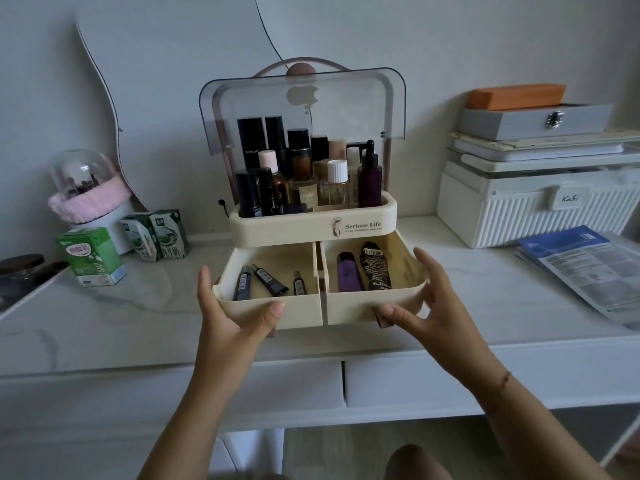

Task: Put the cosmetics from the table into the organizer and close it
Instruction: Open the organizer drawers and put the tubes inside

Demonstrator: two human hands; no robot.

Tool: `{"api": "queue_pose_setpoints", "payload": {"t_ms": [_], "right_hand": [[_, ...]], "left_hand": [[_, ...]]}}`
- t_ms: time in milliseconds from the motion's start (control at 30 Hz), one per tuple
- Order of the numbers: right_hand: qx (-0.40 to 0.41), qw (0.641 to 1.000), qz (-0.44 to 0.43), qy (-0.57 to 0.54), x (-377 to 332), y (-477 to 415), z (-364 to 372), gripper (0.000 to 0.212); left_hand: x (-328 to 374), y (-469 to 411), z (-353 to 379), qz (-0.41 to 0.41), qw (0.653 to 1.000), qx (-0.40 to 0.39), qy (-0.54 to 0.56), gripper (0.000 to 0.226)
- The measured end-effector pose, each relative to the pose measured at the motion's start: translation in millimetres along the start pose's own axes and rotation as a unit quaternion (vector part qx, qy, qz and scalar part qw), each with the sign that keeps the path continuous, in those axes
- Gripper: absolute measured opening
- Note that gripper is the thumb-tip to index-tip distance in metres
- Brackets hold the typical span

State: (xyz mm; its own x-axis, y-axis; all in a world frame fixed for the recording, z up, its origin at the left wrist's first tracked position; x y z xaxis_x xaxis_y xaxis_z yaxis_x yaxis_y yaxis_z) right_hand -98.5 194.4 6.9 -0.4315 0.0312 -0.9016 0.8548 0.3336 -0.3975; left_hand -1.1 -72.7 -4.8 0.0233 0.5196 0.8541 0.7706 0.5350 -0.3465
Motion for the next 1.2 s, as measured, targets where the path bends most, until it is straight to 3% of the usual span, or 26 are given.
{"api": "queue_pose_setpoints", "payload": {"t_ms": [200,400,533,700,800,1000,1133,1200], "right_hand": [[0.038,0.999,-0.033,-0.016,3.5,-13.8,0.6,0.074],[0.051,0.997,0.026,-0.060,23.7,-44.3,2.7,0.094],[0.071,0.995,0.027,-0.061,29.9,-64.0,7.8,0.049],[0.093,0.995,0.022,-0.042,34.3,-79.6,11.5,0.055],[0.081,0.994,0.013,-0.073,34.0,-85.7,17.9,0.034],[0.118,0.991,0.027,-0.055,38.6,-88.6,18.6,0.039],[0.239,0.968,0.067,-0.036,46.1,-55.2,18.9,0.051],[0.265,0.960,0.078,-0.049,43.4,-36.7,29.0,0.037]], "left_hand": [[-6.0,-13.4,0.8,-0.013,1.000,0.002,0.018,0.116],[-3.4,-40.1,16.2,-0.017,1.000,-0.011,0.017,0.112],[-8.1,-65.8,24.8,-0.020,0.999,-0.021,0.014,0.108],[-21.6,-90.7,30.2,-0.017,0.999,-0.026,0.024,0.075],[-29.4,-98.7,34.0,-0.024,0.999,-0.028,0.026,0.073],[-34.8,-98.9,33.6,-0.014,1.000,-0.017,0.011,0.069],[-46.5,-90.5,35.4,-0.022,0.999,-0.041,0.013,0.067],[-52.6,-88.6,35.1,-0.028,0.998,-0.044,0.017,0.066]]}}
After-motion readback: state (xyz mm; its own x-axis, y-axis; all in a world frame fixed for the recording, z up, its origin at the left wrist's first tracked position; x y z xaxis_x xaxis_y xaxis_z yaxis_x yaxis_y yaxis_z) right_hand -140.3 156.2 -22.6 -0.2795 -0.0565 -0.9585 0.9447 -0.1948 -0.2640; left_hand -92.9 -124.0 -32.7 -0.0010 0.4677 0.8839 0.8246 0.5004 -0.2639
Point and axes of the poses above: each hand's wrist, its own y-axis away from the middle knuckle, its own z-axis out of the palm, x = y × z, the point moved 6 cm from there along -y, towards the middle knuckle, and after that the axes turned 11 degrees about -y, right-handed, at the moved point
